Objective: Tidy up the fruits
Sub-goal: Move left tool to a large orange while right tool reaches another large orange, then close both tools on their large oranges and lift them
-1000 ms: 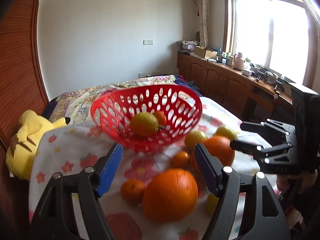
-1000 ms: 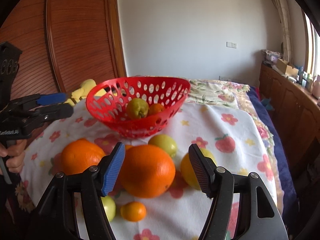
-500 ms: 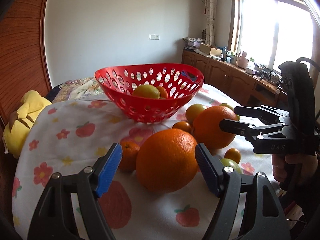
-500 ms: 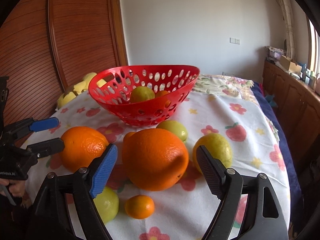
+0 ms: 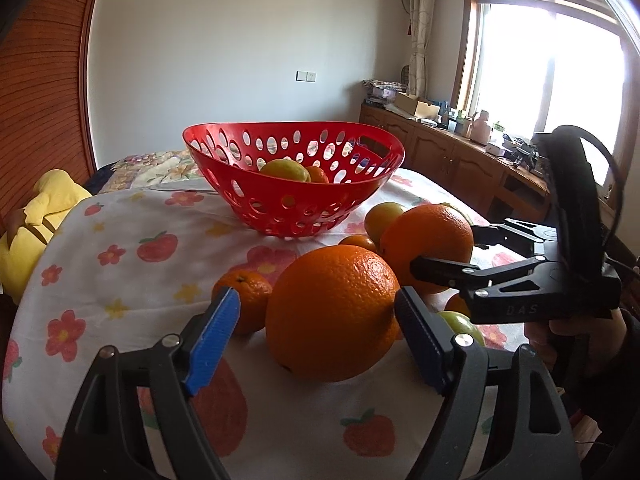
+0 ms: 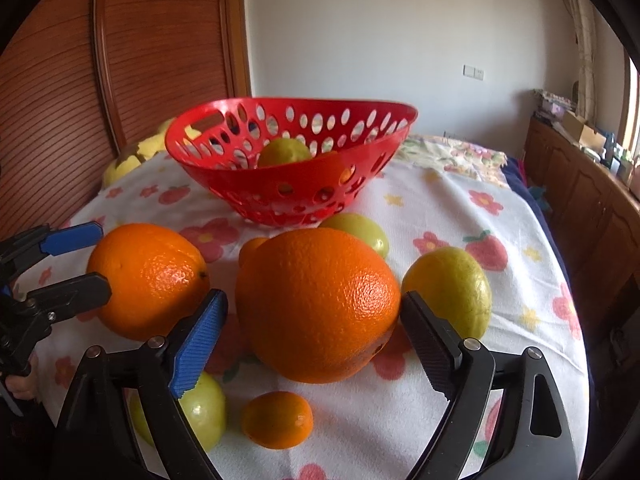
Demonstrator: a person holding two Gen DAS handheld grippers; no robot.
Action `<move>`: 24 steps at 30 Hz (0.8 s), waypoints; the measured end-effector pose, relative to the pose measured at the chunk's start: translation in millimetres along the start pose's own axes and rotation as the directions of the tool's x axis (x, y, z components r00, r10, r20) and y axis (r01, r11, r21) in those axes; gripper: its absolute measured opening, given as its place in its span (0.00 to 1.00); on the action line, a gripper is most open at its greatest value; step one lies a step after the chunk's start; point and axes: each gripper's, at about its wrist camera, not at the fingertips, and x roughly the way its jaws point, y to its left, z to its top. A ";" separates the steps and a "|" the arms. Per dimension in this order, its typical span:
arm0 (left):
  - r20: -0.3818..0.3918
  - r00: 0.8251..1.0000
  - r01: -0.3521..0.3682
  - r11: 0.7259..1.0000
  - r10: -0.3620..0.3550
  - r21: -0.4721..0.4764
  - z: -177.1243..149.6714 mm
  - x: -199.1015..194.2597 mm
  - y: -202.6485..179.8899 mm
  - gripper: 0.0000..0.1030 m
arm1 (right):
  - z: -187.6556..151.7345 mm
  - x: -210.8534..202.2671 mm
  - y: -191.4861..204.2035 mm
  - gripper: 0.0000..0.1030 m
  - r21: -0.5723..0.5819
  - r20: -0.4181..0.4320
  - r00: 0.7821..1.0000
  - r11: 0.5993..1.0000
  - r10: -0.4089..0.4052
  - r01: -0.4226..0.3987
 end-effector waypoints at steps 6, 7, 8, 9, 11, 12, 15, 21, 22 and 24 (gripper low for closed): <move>-0.007 1.000 0.004 1.000 -0.004 0.002 0.3 1.8 -1.1 0.78 | -0.2 3.1 -3.2 0.87 0.016 -0.015 1.000 1.000 0.013 -0.012; -0.010 1.000 0.003 1.000 -0.003 0.002 0.7 2.0 -1.4 0.78 | -0.1 2.9 -2.8 0.87 0.014 -0.013 1.000 1.000 0.009 -0.009; -0.011 1.000 0.002 1.000 -0.002 0.003 1.1 1.9 -1.8 0.78 | -0.3 2.6 -2.2 0.86 0.010 -0.011 1.000 1.000 0.006 -0.006; -0.014 1.000 0.002 1.000 -0.001 0.004 1.6 2.1 -2.3 0.78 | -0.6 2.3 -1.7 0.85 0.007 -0.009 1.000 1.000 0.005 -0.005; -0.020 1.000 0.001 1.000 -0.001 0.006 2.7 3.6 -2.5 0.78 | -0.5 2.7 -0.6 0.84 0.004 -0.008 1.000 1.000 0.004 -0.004; -0.024 1.000 0.002 1.000 -0.002 0.007 3.5 4.4 -3.1 0.78 | -0.5 2.9 -0.9 0.84 0.004 -0.008 1.000 1.000 0.004 -0.004; -0.042 0.999 0.007 1.000 -0.006 0.016 5.3 8.6 -5.4 0.78 | -0.7 2.8 -0.7 0.85 0.007 -0.007 1.000 1.000 0.008 -0.008; -0.071 0.997 -0.009 0.999 0.011 0.035 8.5 19.3 -9.9 0.79 | -1.1 2.6 -0.1 0.84 0.006 -0.007 1.000 1.000 0.007 -0.007; -0.075 0.997 -0.014 0.999 0.016 0.038 8.9 20.9 -9.7 0.79 | -1.2 2.6 -0.1 0.84 0.004 -0.006 1.000 1.000 0.006 -0.006; -0.088 0.996 -0.010 0.999 0.013 0.037 9.3 25.0 -8.2 0.79 | -1.3 2.6 0.6 0.84 0.003 -0.006 1.000 1.000 0.004 -0.004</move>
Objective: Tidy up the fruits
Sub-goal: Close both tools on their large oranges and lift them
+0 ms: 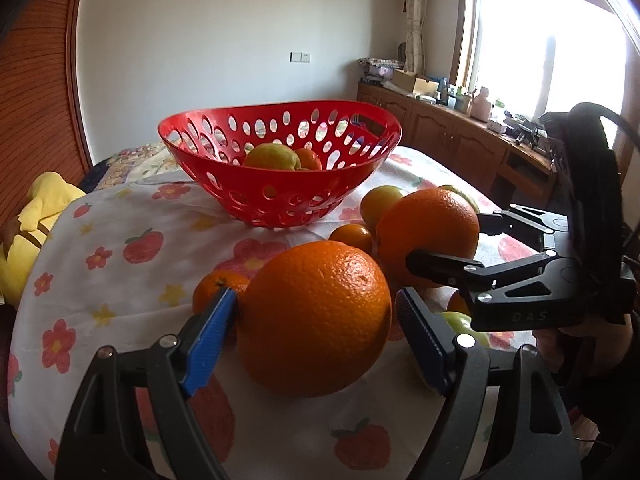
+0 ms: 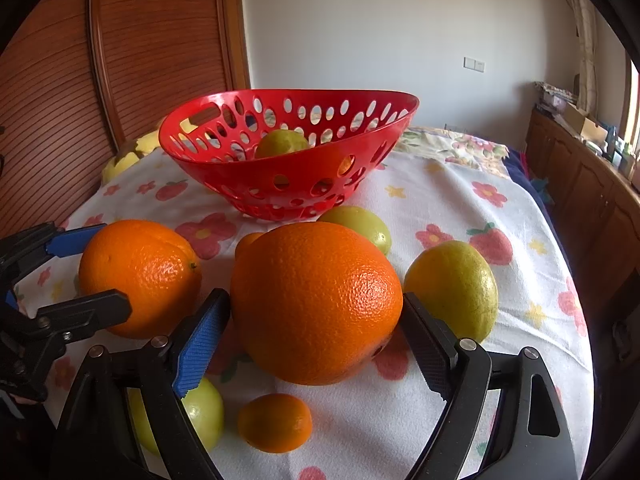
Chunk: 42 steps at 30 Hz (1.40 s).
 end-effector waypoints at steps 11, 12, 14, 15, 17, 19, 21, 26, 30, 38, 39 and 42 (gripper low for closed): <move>-0.039 0.999 0.028 1.000 -0.028 -0.008 -0.8 16.4 0.3 0.81 | -0.6 -0.2 2.0 0.84 -0.010 0.001 1.000 1.000 -0.009 0.009; -0.037 0.999 0.027 1.000 -0.027 -0.010 -0.4 16.3 0.0 0.81 | -0.7 -0.2 2.3 0.84 -0.010 0.002 1.000 1.000 -0.008 0.008; -0.037 0.999 0.029 0.999 -0.030 -0.013 -0.6 16.0 0.5 0.81 | -0.5 0.3 2.7 0.84 -0.010 0.002 1.000 1.000 -0.009 0.009; -0.037 0.999 0.031 0.999 -0.032 -0.014 -0.2 15.9 0.3 0.81 | -0.4 0.4 2.7 0.84 -0.011 0.002 1.000 1.000 -0.009 0.009; -0.038 0.999 0.027 1.000 -0.028 -0.011 -0.2 15.9 0.1 0.81 | -0.6 0.7 3.4 0.85 -0.015 0.002 1.000 1.000 -0.012 0.012; -0.039 0.999 0.023 1.000 -0.023 -0.006 0.2 16.2 -0.5 0.81 | -0.8 0.6 4.5 0.85 -0.020 0.002 1.000 1.000 -0.016 0.016; -0.039 0.999 0.020 1.000 -0.020 -0.001 0.3 16.3 -1.5 0.81 | -0.9 0.5 4.6 0.85 -0.020 0.002 1.000 1.000 -0.016 0.016; -0.039 0.999 0.018 1.000 -0.018 0.002 0.8 17.5 -2.6 0.81 | -0.7 0.7 4.9 0.85 -0.019 0.002 1.000 1.000 -0.015 0.015; -0.039 0.999 0.017 1.000 -0.017 0.004 0.9 17.9 -2.9 0.81 | -0.7 0.8 4.8 0.85 -0.017 0.002 1.000 1.000 -0.014 0.014; -0.040 0.999 0.014 1.000 -0.014 0.006 1.1 18.3 -3.1 0.81 | -0.7 0.7 4.7 0.85 -0.017 0.002 1.000 1.000 -0.014 0.014; -0.040 0.999 0.010 1.000 -0.009 0.011 1.0 18.9 -4.0 0.81 | -0.7 0.8 4.9 0.85 -0.018 0.001 1.000 1.000 -0.014 0.014; -0.041 0.999 0.002 1.000 -0.001 0.020 0.9 19.7 -5.3 0.81 | -0.6 0.7 4.6 0.85 -0.018 0.002 1.000 1.000 -0.015 0.015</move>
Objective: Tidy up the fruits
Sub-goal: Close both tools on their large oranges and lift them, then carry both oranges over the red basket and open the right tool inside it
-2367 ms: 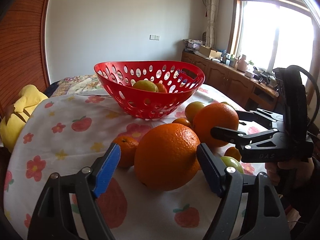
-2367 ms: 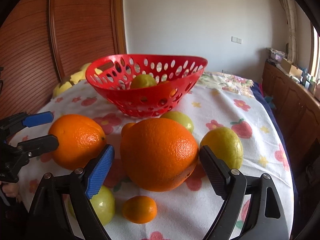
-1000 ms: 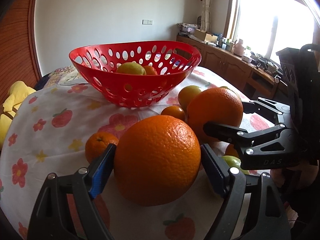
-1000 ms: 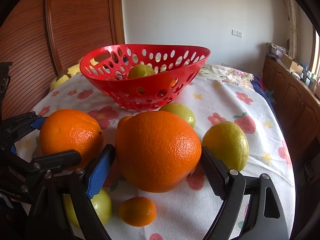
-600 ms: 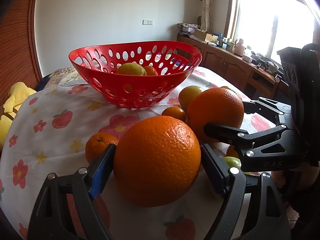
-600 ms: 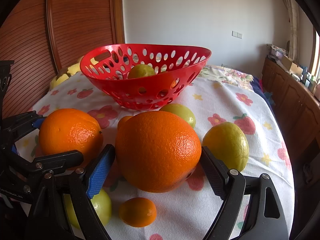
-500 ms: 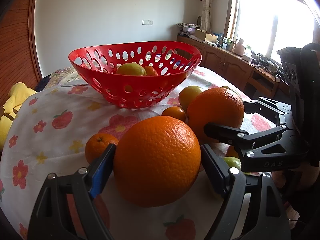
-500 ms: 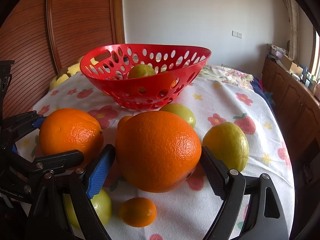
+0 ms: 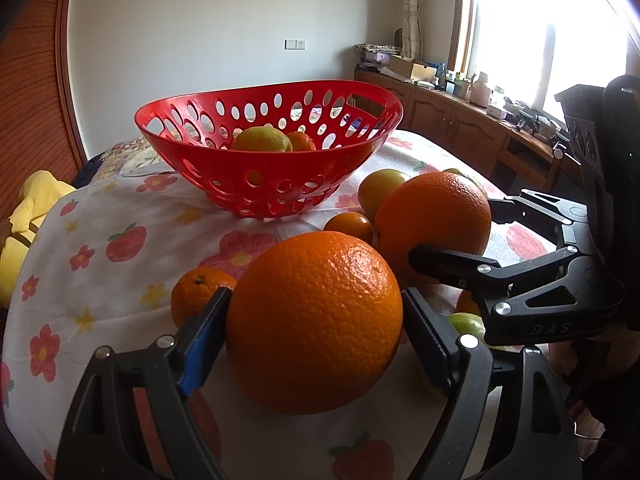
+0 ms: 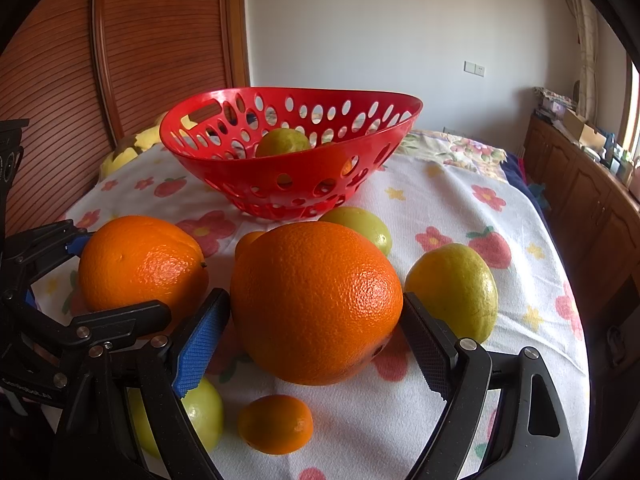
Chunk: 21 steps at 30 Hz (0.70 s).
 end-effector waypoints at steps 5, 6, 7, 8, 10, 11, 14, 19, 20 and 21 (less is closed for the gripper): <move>-0.003 1.000 0.010 1.000 -0.011 -0.011 -0.9 -3.1 3.5 0.79 | 0.0 0.4 0.1 0.85 0.002 -0.002 1.000 1.000 0.003 -0.003; -0.004 1.000 0.007 1.000 -0.007 -0.013 -1.5 -4.5 4.1 0.79 | -0.1 0.4 0.5 0.85 0.002 -0.002 1.000 1.000 0.003 -0.003; -0.002 1.000 0.002 1.000 -0.002 -0.014 -2.6 -6.1 3.9 0.79 | -0.1 0.6 0.0 0.84 0.002 -0.002 1.000 1.000 0.003 -0.003; 0.004 1.000 -0.002 1.000 0.002 -0.017 -3.5 -8.8 5.2 0.79 | -0.1 0.6 0.0 0.84 0.003 -0.002 1.000 1.000 0.004 -0.004; 0.014 1.000 0.006 1.000 -0.006 -0.026 -4.1 -14.4 7.0 0.78 | -0.3 0.8 -0.1 0.84 0.003 -0.003 1.000 1.000 0.006 -0.006; 0.022 1.000 0.012 0.999 -0.012 -0.033 -4.1 -17.7 7.9 0.78 | -0.3 1.1 -0.2 0.84 0.004 -0.004 1.000 1.000 0.007 -0.007; 0.042 0.999 0.021 0.999 -0.019 -0.040 -2.5 -28.9 11.5 0.78 | -0.4 1.6 0.1 0.84 0.003 -0.006 1.000 1.000 0.008 -0.008; 0.055 0.998 0.019 0.999 -0.017 -0.047 1.9 -39.6 17.1 0.78 | -0.3 2.3 0.6 0.84 -0.003 -0.011 1.000 1.000 0.004 -0.004; 0.057 0.998 0.018 0.999 -0.015 -0.049 2.7 -40.8 18.6 0.79 | -0.4 2.1 0.5 0.84 -0.004 -0.011 1.000 1.000 0.004 -0.004; 0.060 0.998 0.015 0.999 -0.012 -0.048 3.5 -42.2 20.2 0.78 | -0.4 1.7 0.8 0.85 -0.005 -0.010 1.000 1.000 0.004 -0.004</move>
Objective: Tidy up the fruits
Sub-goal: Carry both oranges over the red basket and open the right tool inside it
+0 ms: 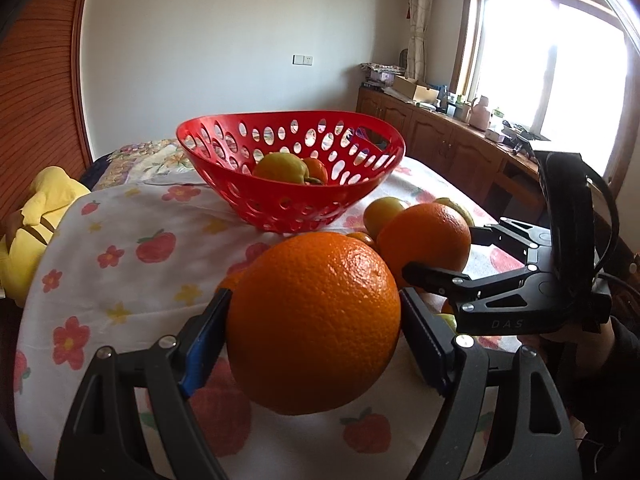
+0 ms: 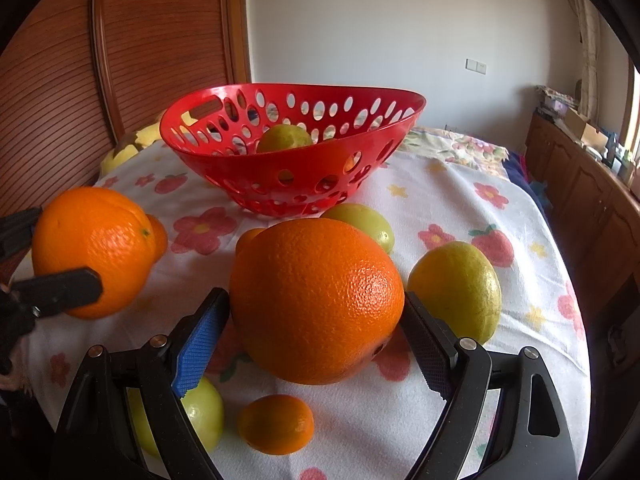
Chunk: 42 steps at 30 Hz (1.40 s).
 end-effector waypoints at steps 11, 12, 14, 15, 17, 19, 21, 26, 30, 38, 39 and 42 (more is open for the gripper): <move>0.027 0.999 -0.020 1.000 0.021 -0.018 4.4 -13.0 15.1 0.79 | 2.6 0.6 -3.5 0.83 0.001 -0.004 1.000 1.000 0.016 -0.016; 0.030 0.999 -0.022 1.000 0.022 -0.021 4.8 -13.9 15.2 0.78 | 2.8 -0.2 -3.9 0.83 0.005 -0.005 1.000 1.000 0.017 -0.017; 0.037 0.999 -0.024 0.999 0.025 -0.022 6.4 -16.6 16.4 0.78 | 2.6 -2.9 -5.0 0.82 0.011 -0.002 1.000 0.999 0.030 -0.030; 0.040 0.999 -0.025 0.999 0.026 -0.022 7.1 -17.5 16.9 0.78 | 2.6 -4.2 -5.5 0.82 0.014 -0.001 0.999 0.999 0.037 -0.037; 0.048 0.999 -0.026 0.999 0.027 -0.021 9.0 -19.9 17.7 0.78 | 3.0 -7.9 -5.8 0.82 0.016 0.007 0.999 0.999 0.042 -0.042; 0.057 0.998 -0.028 0.999 0.029 -0.021 11.6 -22.7 18.0 0.78 | 3.8 -11.9 -6.0 0.82 0.017 0.016 0.999 0.999 0.045 -0.046; 0.067 0.997 -0.028 0.999 0.029 -0.022 14.9 -25.4 19.1 0.78 | 5.6 -16.6 -7.3 0.82 0.024 0.027 0.998 0.998 0.054 -0.055; 0.090 0.995 -0.033 0.999 0.035 -0.018 25.2 -32.2 20.7 0.78 | 13.8 -31.3 -11.0 0.82 0.038 0.064 0.995 0.996 0.075 -0.077; 0.108 0.994 -0.034 0.999 0.035 -0.018 36.3 -37.9 23.9 0.78 | 27.2 -43.6 -12.5 0.82 0.029 0.097 0.992 0.996 0.083 -0.087; 0.145 0.989 -0.034 0.999 0.035 -0.010 63.3 -47.5 31.1 0.78 | 58.2 -54.4 -13.2 0.82 0.006 0.149 0.984 0.995 0.098 -0.100; 0.148 0.988 -0.038 0.999 0.039 -0.007 65.9 -48.0 31.2 0.78 | 63.1 -53.9 -13.3 0.82 0.002 0.153 0.983 0.995 0.102 -0.103; 0.156 0.987 -0.043 0.999 0.044 -0.005 73.7 -48.6 33.7 0.78 | 74.0 -50.4 -12.0 0.82 -0.006 0.159 0.981 0.994 0.110 -0.110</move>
